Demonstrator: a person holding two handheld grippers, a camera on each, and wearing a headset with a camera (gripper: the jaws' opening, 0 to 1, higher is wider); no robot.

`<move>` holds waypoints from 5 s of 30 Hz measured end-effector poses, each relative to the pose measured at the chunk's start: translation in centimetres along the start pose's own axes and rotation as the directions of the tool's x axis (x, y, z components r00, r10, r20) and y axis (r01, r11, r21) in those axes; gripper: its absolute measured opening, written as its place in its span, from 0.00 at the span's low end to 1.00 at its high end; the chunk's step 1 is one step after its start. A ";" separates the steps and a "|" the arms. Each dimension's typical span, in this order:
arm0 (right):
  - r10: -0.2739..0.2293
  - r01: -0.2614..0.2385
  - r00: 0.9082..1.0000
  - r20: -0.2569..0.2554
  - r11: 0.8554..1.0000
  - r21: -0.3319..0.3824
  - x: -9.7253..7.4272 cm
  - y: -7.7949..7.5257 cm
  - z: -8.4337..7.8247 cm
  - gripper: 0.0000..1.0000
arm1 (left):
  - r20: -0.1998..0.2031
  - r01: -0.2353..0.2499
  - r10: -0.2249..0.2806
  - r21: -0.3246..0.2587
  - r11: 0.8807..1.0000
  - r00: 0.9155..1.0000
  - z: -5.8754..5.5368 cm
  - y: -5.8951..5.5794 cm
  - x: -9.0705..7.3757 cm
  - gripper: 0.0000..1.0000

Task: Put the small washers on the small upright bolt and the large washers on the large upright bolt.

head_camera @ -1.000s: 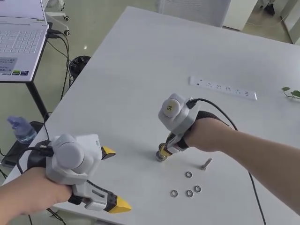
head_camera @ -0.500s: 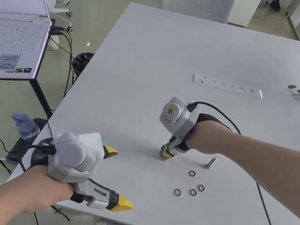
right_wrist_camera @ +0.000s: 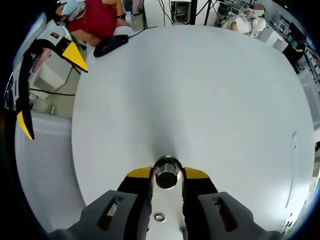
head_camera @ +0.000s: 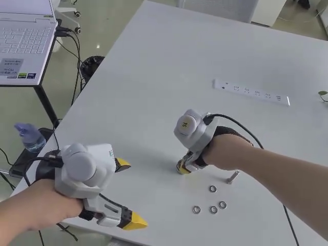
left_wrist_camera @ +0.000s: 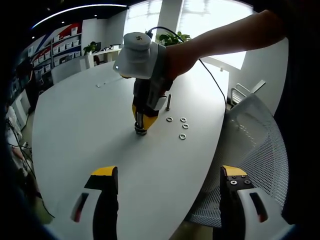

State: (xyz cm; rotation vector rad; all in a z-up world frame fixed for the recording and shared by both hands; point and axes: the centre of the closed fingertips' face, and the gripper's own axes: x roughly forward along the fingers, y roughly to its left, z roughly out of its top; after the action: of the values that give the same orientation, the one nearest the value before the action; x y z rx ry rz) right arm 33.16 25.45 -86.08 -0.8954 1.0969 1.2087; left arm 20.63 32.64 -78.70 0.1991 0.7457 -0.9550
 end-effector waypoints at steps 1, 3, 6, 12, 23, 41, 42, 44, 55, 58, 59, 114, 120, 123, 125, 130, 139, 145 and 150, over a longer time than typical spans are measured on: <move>-0.002 0.002 1.000 0.002 1.000 0.001 0.0 0.0 0.0 0.22 | 0.000 0.000 0.000 -0.001 1.000 1.000 0.0 0.0 0.0 0.84; 0.001 -0.001 1.000 0.000 1.000 0.003 0.2 -0.1 0.0 0.22 | -0.001 -0.002 0.002 0.003 1.000 1.000 0.0 0.1 -0.1 0.83; 0.003 -0.003 1.000 0.000 1.000 0.007 0.3 -0.1 -0.1 0.22 | -0.006 -0.004 0.004 0.001 1.000 1.000 -0.2 0.2 -0.1 0.83; 0.000 0.000 1.000 0.000 1.000 0.006 0.3 -0.2 -0.1 0.22 | -0.001 -0.002 0.002 0.000 1.000 1.000 -0.1 0.3 0.0 0.83; -0.005 0.005 1.000 -0.004 1.000 0.007 0.4 -0.3 -0.2 0.22 | 0.000 0.001 -0.001 0.003 1.000 1.000 0.2 0.2 0.2 0.84; 0.002 -0.002 1.000 -0.013 1.000 -0.011 0.7 -0.1 -0.2 0.24 | -0.010 0.017 -0.017 0.006 1.000 1.000 0.1 -0.2 0.4 0.83; 0.001 -0.001 1.000 -0.015 1.000 -0.011 0.7 -0.1 -0.2 0.24 | -0.010 0.016 -0.015 0.008 1.000 1.000 0.1 -0.1 0.3 0.83; 0.000 0.000 1.000 -0.015 1.000 -0.017 0.7 -0.1 -0.2 0.24 | -0.009 0.015 -0.015 0.005 1.000 1.000 0.2 -0.1 0.3 0.82; -0.001 0.000 1.000 -0.022 1.000 -0.027 0.7 -0.5 -0.3 0.34 | -0.013 0.011 -0.011 0.006 1.000 1.000 0.1 0.1 0.0 0.82; 0.008 -0.009 1.000 -0.023 1.000 -0.028 0.6 -0.6 -0.4 0.36 | -0.018 0.013 -0.012 0.009 1.000 1.000 -0.1 0.1 0.1 0.82; 0.009 -0.010 1.000 -0.022 1.000 -0.028 0.6 -0.6 -0.3 0.36 | -0.018 0.013 -0.013 0.010 1.000 1.000 0.0 0.1 0.1 0.82; -0.032 0.018 0.985 0.169 0.997 0.081 -7.6 -0.5 -1.6 0.35 | 0.002 0.007 -0.007 0.023 1.000 1.000 0.9 -0.8 0.4 0.82; -0.033 0.020 0.989 0.144 0.996 0.089 -7.8 -0.3 -3.3 0.35 | -0.001 0.010 -0.010 0.028 1.000 1.000 1.0 -1.0 0.6 0.82; -0.033 0.021 0.991 0.127 0.996 0.091 -7.7 -0.2 -4.2 0.35 | -0.001 0.011 -0.011 0.030 0.999 1.000 1.0 -1.1 0.7 0.82; -0.031 0.020 0.993 0.118 0.995 0.093 -7.6 -0.1 -4.7 0.35 | 0.000 0.012 -0.012 0.030 0.999 1.000 1.1 -1.2 0.7 0.82; -0.029 0.024 0.997 0.067 0.997 0.069 -7.2 0.3 -6.1 0.34 | -0.007 0.015 -0.014 0.034 0.999 1.000 1.0 -1.3 1.0 0.81; -0.010 0.005 0.999 0.048 0.996 0.084 -6.5 0.7 -7.1 0.34 | 0.006 0.011 -0.011 0.031 0.999 1.000 1.4 -1.3 1.2 0.82; 0.000 -0.003 0.999 0.037 0.997 0.075 -5.6 1.1 -7.4 0.34 | 0.004 0.010 -0.010 0.030 1.000 1.000 1.3 -1.3 1.1 0.82; 0.007 -0.009 1.000 0.020 0.998 0.067 -4.7 1.3 -7.9 0.33 | 0.000 0.011 -0.011 0.029 1.000 1.000 1.3 -1.3 1.0 0.82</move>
State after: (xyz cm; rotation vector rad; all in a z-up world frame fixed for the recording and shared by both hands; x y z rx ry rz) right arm 30.53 16.97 -83.55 -0.8265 1.1198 1.1780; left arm 20.54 30.59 -78.21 0.2204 0.7335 -0.9764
